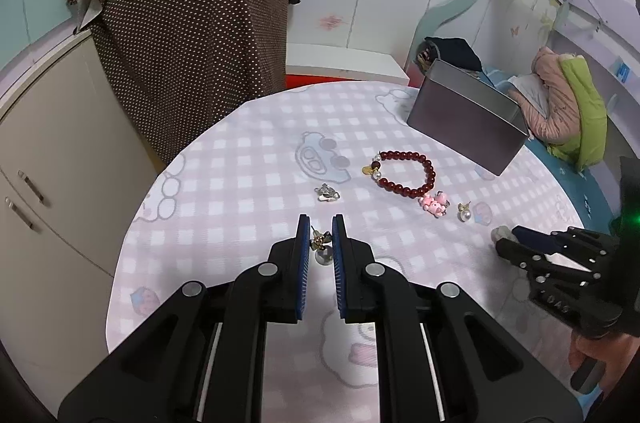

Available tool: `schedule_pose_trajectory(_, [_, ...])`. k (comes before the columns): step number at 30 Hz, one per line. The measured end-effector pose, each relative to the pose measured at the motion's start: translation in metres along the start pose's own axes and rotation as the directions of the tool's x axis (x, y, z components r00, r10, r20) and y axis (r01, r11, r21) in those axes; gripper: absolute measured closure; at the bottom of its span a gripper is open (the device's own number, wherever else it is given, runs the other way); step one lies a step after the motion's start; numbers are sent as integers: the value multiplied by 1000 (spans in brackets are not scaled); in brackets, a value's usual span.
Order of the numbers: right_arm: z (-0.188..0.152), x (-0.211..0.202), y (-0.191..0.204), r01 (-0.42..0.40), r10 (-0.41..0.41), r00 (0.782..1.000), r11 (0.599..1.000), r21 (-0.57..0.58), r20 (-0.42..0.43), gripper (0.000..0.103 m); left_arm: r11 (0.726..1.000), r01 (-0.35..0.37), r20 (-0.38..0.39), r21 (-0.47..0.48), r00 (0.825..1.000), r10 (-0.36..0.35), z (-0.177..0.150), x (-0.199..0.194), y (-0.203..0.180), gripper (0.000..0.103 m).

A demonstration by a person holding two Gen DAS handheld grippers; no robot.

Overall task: Organize jewelry
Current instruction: 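Lift the silver earring with the left gripper while the right lifts the jade pendant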

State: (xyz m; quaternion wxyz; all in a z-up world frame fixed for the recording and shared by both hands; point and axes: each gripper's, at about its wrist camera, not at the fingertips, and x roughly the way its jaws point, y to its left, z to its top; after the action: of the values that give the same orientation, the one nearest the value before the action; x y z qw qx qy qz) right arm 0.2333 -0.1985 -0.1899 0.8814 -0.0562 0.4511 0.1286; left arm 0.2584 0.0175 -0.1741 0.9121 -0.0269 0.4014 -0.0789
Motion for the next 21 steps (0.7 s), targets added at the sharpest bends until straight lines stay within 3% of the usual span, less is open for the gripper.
schedule_pose_trajectory(7, [6, -10, -2, -24, 23, 999, 1000, 19, 26, 77, 999, 38, -6, -26, 999, -38, 16, 30, 3, 92])
schedule_pose_trajectory(17, [15, -26, 0, -36, 36, 997, 999, 3, 67, 77, 991, 130, 55, -23, 990, -129, 8, -5, 7, 92])
schedule_pose_trajectory(21, [19, -29, 2, -51, 50, 996, 999, 5, 79, 77, 989, 144, 119, 39, 982, -147, 8, -27, 0, 92])
